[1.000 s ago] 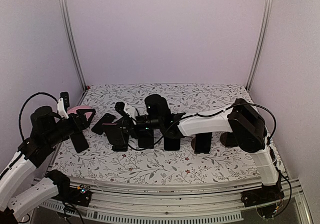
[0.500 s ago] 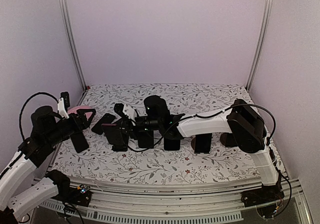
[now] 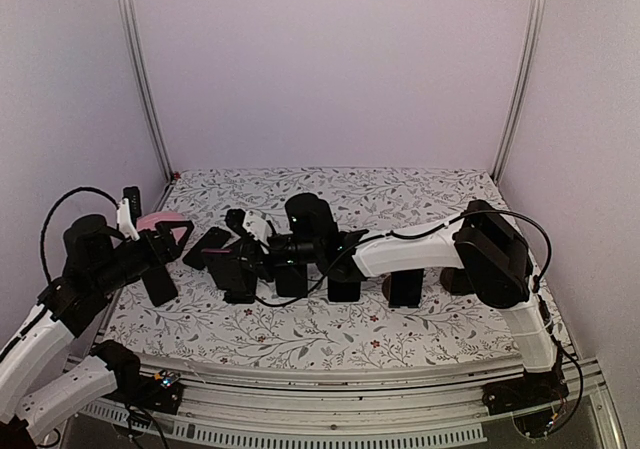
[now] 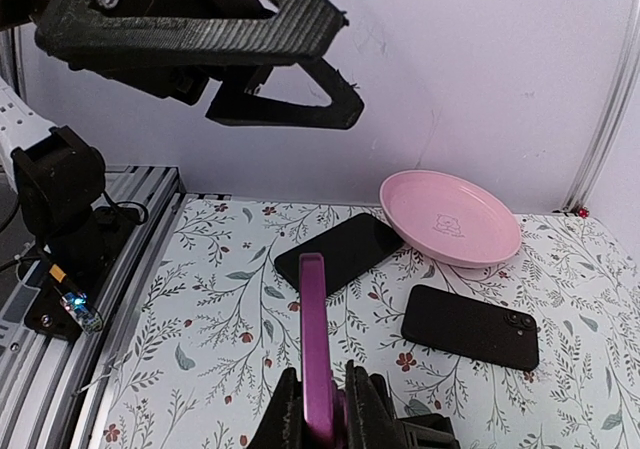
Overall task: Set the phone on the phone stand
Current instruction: Pass from the right arm to the left
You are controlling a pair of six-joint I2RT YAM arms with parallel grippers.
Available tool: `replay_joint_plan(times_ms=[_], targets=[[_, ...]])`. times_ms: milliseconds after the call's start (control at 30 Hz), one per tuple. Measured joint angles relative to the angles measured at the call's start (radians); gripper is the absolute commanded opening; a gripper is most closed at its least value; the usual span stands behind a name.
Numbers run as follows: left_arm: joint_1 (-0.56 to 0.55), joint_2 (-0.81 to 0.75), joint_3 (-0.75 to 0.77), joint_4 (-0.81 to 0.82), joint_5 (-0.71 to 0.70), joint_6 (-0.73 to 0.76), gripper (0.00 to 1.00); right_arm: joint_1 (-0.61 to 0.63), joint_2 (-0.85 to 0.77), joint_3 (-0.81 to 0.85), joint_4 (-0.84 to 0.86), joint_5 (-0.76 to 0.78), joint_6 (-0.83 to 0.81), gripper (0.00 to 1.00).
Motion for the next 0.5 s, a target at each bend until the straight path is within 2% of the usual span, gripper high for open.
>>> replay_joint_plan(times_ms=[300, 400, 500], targets=[[-0.010, -0.080, -0.031, 0.001, -0.003, 0.020, 0.84, 0.003, -0.008, 0.040, -0.082, 0.056, 0.089, 0.02], [-0.054, -0.080, -0.033, -0.001, -0.038, 0.035, 0.84, 0.003, -0.009, 0.082, -0.149, 0.085, 0.131, 0.02], [-0.149, -0.068, -0.032, 0.000, -0.106, 0.053, 0.85, 0.003, -0.010, 0.137, -0.212, 0.110, 0.176, 0.02]])
